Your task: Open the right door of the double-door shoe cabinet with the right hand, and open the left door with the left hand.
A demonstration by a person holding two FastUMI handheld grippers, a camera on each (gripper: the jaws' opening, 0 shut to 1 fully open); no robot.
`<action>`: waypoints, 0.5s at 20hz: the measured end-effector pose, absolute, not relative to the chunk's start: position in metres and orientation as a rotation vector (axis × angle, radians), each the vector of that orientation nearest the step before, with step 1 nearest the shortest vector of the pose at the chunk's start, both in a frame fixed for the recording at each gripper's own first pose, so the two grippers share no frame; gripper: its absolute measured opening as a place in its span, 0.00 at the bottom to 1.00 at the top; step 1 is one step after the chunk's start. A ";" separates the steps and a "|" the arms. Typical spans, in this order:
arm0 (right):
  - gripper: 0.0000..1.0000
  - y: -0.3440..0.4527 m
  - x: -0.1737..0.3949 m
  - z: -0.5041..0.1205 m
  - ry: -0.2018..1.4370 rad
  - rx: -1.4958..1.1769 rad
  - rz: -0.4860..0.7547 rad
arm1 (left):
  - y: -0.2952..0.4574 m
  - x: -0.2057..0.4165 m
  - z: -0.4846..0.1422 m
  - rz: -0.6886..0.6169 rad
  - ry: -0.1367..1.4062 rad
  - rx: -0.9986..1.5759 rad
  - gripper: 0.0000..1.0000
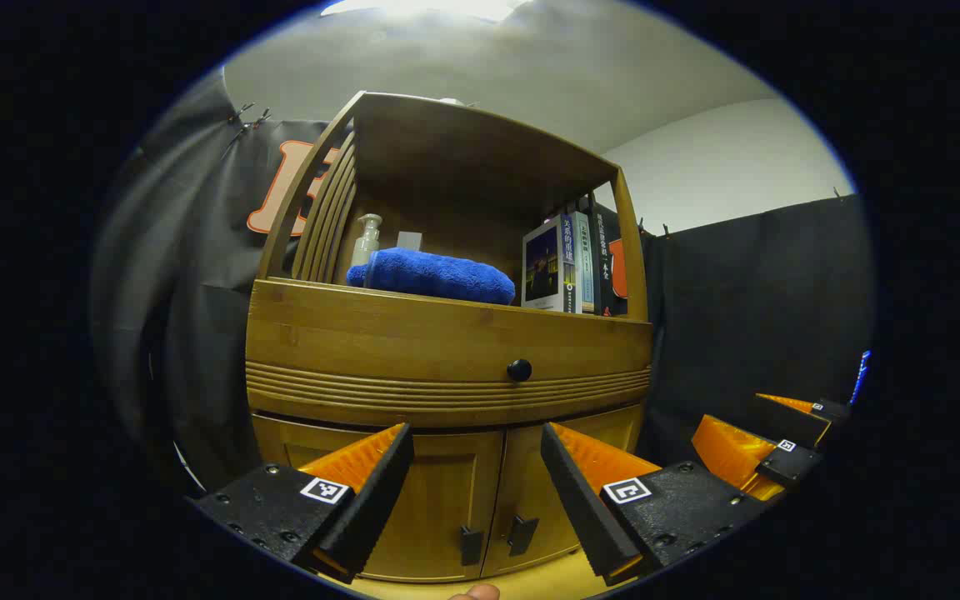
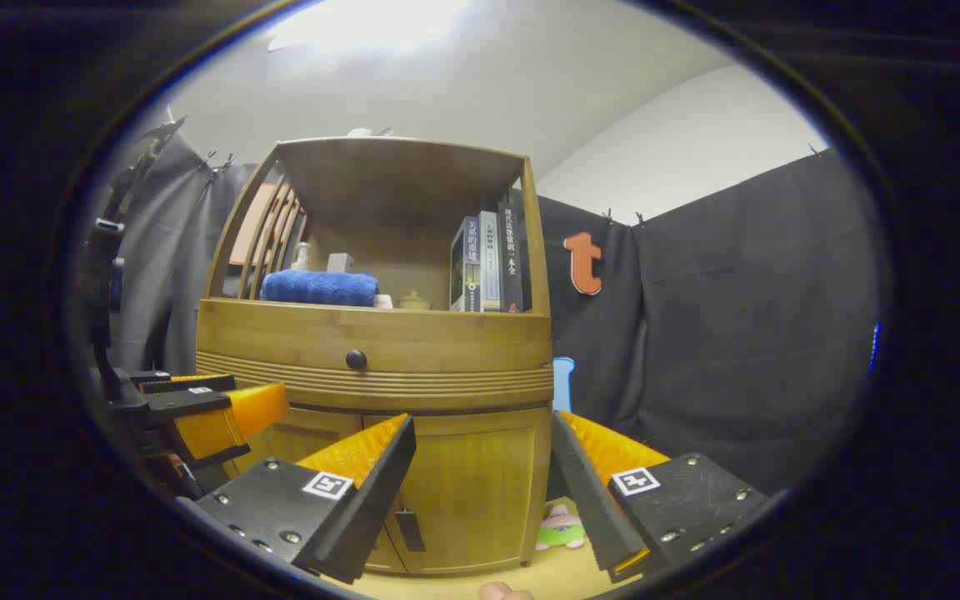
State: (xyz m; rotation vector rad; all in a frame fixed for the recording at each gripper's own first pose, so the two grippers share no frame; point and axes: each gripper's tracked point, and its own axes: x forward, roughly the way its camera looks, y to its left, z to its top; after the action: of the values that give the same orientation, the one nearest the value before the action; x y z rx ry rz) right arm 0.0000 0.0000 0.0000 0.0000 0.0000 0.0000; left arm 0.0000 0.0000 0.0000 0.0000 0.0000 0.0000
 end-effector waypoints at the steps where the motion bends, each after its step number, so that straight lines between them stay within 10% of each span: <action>1: 0.97 0.000 0.000 0.000 0.002 -0.002 -0.005 | -0.001 0.002 -0.003 -0.004 0.008 -0.005 0.95; 10: 0.97 0.007 0.000 -0.005 0.023 0.011 0.021 | 0.014 -0.002 -0.011 0.024 0.027 -0.027 0.95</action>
State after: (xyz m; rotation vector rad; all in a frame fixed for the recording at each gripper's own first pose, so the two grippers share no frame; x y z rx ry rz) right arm 0.0005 0.0066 -0.0047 0.0105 0.0229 0.0209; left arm -0.0025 0.0144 -0.0108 -0.0270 0.0269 0.0241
